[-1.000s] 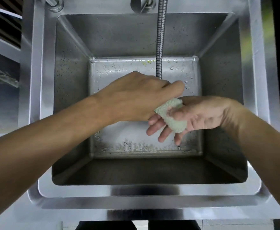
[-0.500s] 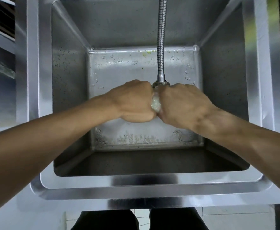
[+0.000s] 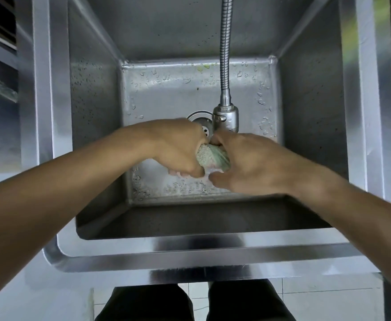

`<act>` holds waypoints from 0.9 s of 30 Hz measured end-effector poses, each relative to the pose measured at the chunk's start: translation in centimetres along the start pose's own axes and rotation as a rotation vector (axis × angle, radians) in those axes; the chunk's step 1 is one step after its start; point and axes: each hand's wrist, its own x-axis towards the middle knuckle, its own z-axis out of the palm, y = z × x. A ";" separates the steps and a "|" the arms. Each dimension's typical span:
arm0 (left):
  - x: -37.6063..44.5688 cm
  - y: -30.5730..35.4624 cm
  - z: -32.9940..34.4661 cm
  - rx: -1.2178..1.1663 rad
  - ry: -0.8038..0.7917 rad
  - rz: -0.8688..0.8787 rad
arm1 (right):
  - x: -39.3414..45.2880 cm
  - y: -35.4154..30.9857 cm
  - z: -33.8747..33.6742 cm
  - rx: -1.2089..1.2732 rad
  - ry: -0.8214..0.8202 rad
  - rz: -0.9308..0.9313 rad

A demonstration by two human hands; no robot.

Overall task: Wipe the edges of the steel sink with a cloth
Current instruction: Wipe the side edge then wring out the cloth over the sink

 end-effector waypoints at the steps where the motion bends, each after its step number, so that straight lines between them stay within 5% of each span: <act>1: -0.4 0.3 -0.2 0.189 0.125 0.018 | -0.1 0.4 -1.1 0.175 -0.139 0.051; 3: -1.1 0.9 -0.1 0.474 0.348 0.061 | 0.5 2.1 -2.8 0.481 -0.320 0.065; 6: -1.2 1.3 0.9 0.595 0.679 0.256 | 1.9 4.0 -2.8 0.862 -0.631 0.042; 9: -0.5 0.8 1.8 0.721 0.857 0.337 | 2.6 4.2 -1.5 0.999 -0.865 0.030; 11: -0.2 0.9 2.3 0.727 0.757 0.288 | 2.6 3.4 -0.8 0.793 -0.745 0.113; 14: 0.3 1.7 3.2 0.601 0.531 0.096 | 2.4 1.5 0.0 0.171 -0.340 0.167; 18: 0.7 2.4 3.9 0.278 0.467 -0.053 | 1.8 0.4 0.8 -0.145 -0.038 0.144; 22: 2.0 1.5 3.6 -0.022 0.363 -0.140 | 1.9 0.5 0.8 -0.377 0.087 0.023; 27: 3.1 1.2 3.4 -0.174 0.123 -0.021 | 1.6 0.9 0.8 -0.444 0.066 -0.048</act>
